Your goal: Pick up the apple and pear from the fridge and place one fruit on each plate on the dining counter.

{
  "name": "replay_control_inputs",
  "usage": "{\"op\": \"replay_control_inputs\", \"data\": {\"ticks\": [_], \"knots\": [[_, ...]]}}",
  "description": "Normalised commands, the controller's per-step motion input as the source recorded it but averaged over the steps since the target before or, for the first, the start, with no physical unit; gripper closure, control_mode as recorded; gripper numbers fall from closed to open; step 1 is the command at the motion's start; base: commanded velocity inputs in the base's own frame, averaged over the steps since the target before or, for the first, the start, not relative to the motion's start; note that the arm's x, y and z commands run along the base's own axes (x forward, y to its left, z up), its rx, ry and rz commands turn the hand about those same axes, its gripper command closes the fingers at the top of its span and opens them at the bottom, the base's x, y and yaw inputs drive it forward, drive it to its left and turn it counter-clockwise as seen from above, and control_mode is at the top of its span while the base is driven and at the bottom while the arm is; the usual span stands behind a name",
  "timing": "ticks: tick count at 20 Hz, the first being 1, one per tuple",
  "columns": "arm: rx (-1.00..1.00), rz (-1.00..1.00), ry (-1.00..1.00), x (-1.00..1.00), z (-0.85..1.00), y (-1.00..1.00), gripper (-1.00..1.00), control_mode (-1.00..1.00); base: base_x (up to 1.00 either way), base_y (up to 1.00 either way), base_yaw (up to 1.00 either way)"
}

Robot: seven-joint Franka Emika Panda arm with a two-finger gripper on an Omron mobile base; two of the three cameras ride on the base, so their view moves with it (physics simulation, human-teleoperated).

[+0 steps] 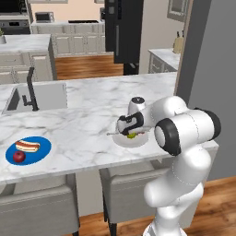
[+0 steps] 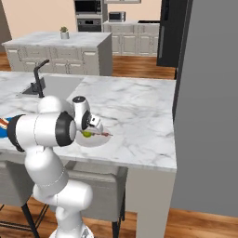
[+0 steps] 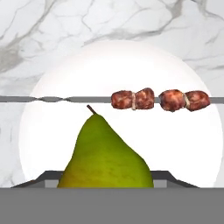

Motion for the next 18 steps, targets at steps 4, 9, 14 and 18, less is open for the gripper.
{"op": "replay_control_inputs", "data": {"ticks": [4,9,14,18], "knots": [[0.0,0.0,0.0,-0.06,-0.03,0.0,1.0,-1.0,0.0,0.0,0.0],[0.0,0.0,0.0,0.0,0.0,0.0,-1.0,-1.0,0.0,0.0,0.0],[0.0,0.0,0.0,0.0,0.02,0.0,-1.0,-1.0,0.0,0.0,0.0],[0.0,0.0,0.0,0.0,0.16,0.0,-1.0,-1.0,0.0,0.0,0.0]]}}
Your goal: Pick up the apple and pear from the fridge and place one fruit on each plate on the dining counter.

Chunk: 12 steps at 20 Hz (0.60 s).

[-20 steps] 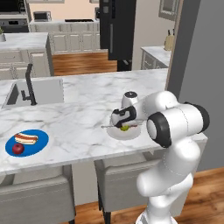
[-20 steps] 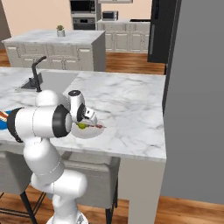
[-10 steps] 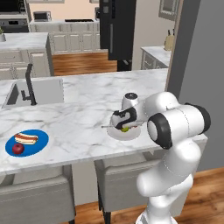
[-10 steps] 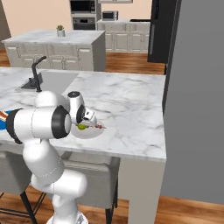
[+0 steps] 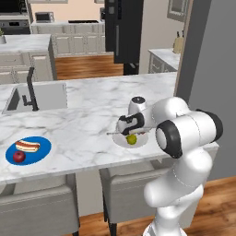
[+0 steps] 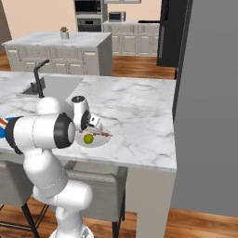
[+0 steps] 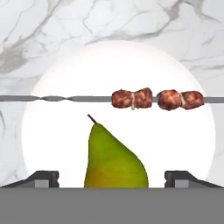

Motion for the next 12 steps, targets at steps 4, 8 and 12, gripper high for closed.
{"op": "replay_control_inputs", "data": {"ticks": [4,8,12], "knots": [[0.0,0.0,-0.02,-0.26,0.59,0.0,-1.0,-1.0,0.0,0.0,0.0],[0.0,0.0,-0.01,-0.94,0.8,0.0,-1.0,-1.0,0.0,0.0,0.0],[0.0,0.0,0.0,-1.0,0.81,-0.05,-1.0,-1.0,0.0,0.0,0.0]]}}
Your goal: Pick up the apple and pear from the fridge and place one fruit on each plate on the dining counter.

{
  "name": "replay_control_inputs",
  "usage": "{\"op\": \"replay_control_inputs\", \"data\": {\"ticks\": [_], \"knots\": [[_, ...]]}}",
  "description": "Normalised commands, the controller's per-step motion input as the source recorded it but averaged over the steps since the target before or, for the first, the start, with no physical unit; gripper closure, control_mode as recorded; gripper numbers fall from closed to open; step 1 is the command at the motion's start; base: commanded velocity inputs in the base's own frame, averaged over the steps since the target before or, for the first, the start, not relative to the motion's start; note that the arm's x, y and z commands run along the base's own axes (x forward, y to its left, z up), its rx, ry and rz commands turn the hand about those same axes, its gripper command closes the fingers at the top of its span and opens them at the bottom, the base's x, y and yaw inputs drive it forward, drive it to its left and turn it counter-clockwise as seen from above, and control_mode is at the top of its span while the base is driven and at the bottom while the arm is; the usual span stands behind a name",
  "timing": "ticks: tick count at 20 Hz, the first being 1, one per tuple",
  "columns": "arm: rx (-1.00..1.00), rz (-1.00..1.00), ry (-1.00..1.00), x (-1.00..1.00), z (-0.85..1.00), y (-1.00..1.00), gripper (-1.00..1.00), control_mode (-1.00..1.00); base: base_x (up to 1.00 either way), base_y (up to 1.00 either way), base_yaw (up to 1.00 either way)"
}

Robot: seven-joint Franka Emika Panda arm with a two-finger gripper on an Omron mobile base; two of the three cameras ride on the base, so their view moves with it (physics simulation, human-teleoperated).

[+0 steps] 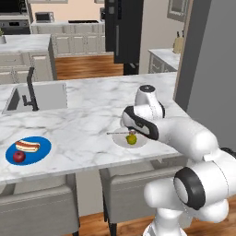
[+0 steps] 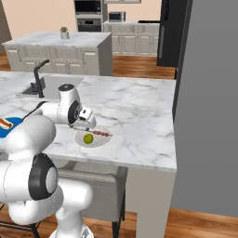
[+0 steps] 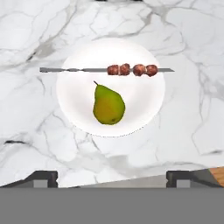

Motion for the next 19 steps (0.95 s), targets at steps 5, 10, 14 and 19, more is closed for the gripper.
{"op": "replay_control_inputs", "data": {"ticks": [5,10,14,19], "knots": [[0.0,0.0,0.0,-1.0,0.51,-0.02,-1.0,-1.0,0.0,0.0,0.0],[0.0,0.0,-0.06,-0.95,0.36,-0.07,-1.0,-1.0,0.0,0.0,0.0],[0.0,0.0,-0.16,-0.42,0.63,-0.12,-1.0,-1.0,0.0,0.0,0.0],[0.0,0.0,-0.21,-0.35,0.93,-0.1,-1.0,-1.0,0.0,0.0,0.0]]}}
